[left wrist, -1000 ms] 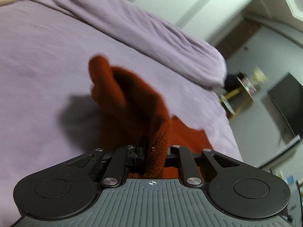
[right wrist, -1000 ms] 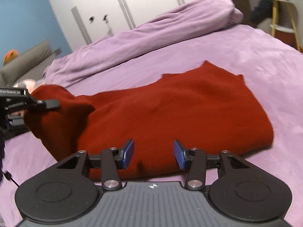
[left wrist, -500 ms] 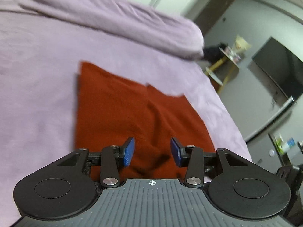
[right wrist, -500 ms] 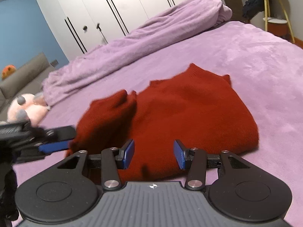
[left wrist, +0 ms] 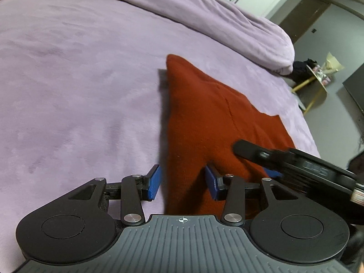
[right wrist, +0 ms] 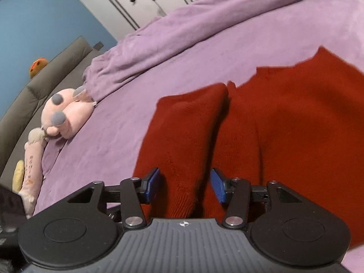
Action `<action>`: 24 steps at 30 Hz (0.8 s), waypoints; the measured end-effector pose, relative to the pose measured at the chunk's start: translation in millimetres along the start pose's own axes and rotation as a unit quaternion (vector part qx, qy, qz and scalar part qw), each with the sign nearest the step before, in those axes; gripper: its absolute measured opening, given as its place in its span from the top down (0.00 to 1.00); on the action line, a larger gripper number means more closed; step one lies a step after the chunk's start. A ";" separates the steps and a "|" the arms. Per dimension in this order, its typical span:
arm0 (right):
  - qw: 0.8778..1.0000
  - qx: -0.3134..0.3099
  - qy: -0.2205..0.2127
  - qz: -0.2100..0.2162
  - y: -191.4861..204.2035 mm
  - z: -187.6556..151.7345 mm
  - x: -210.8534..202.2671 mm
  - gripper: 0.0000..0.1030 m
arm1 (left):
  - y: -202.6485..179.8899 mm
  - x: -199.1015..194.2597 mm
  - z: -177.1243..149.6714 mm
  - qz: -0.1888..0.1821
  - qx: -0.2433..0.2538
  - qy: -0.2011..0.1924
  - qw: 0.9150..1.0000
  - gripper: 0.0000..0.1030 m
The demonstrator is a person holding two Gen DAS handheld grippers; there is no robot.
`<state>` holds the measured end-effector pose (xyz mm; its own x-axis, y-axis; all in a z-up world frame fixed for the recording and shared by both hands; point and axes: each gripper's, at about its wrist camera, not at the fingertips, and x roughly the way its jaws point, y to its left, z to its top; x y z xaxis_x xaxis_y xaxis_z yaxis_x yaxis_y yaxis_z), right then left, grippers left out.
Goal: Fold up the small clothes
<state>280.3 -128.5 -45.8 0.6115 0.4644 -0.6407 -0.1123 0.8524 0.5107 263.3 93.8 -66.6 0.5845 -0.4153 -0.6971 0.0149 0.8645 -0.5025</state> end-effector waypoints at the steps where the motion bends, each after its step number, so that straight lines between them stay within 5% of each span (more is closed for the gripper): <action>1: 1.000 -0.008 -0.006 -0.002 0.6 0.1 1.9 0.76 | -1.2 1.2 0.3 0.000 0.003 0.003 1.000 0.53; 2: 1.000 -0.016 -0.010 -0.005 2.3 0.1 2.0 0.89 | 3.1 -4.1 -0.4 0.003 0.005 0.003 1.000 0.53; 9: 0.992 -0.079 -0.058 -0.080 7.0 -7.2 -36.2 0.91 | -10.6 -11.8 0.5 0.001 0.020 -0.020 1.000 0.53; 12: 0.992 -0.067 -0.023 -0.102 -11.4 -12.6 -25.6 0.90 | -12.9 7.5 -1.2 -0.005 0.006 0.013 1.000 0.52; 15: 0.995 -0.065 -0.033 -0.074 -19.2 -9.4 -31.9 0.80 | -11.6 13.7 -1.6 -0.008 -0.006 0.018 1.000 0.51; 17: 0.997 -0.040 -0.050 -0.048 -30.5 -3.7 -43.9 0.50 | -11.3 11.4 -2.0 -0.007 -0.001 0.017 1.000 0.51; 18: 0.998 -0.025 -0.051 -0.041 -37.2 -1.0 -46.7 0.42 | -10.3 11.2 -2.3 -0.008 0.000 0.018 1.000 0.51; 21: 0.999 0.048 -0.005 0.003 -65.4 5.9 -41.3 0.40 | -8.6 12.3 -3.1 -0.010 -0.004 0.019 1.000 0.50; 24: 0.994 0.105 -0.002 0.034 -85.1 5.0 -31.3 0.44 | -11.7 12.6 -2.9 -0.007 -0.001 0.018 1.000 0.50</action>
<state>274.6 -216.7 -66.3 0.6110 0.5186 -0.5981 0.0123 0.7493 0.6622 268.1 77.6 -71.0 0.5548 -0.4368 -0.7081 0.0206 0.8581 -0.5131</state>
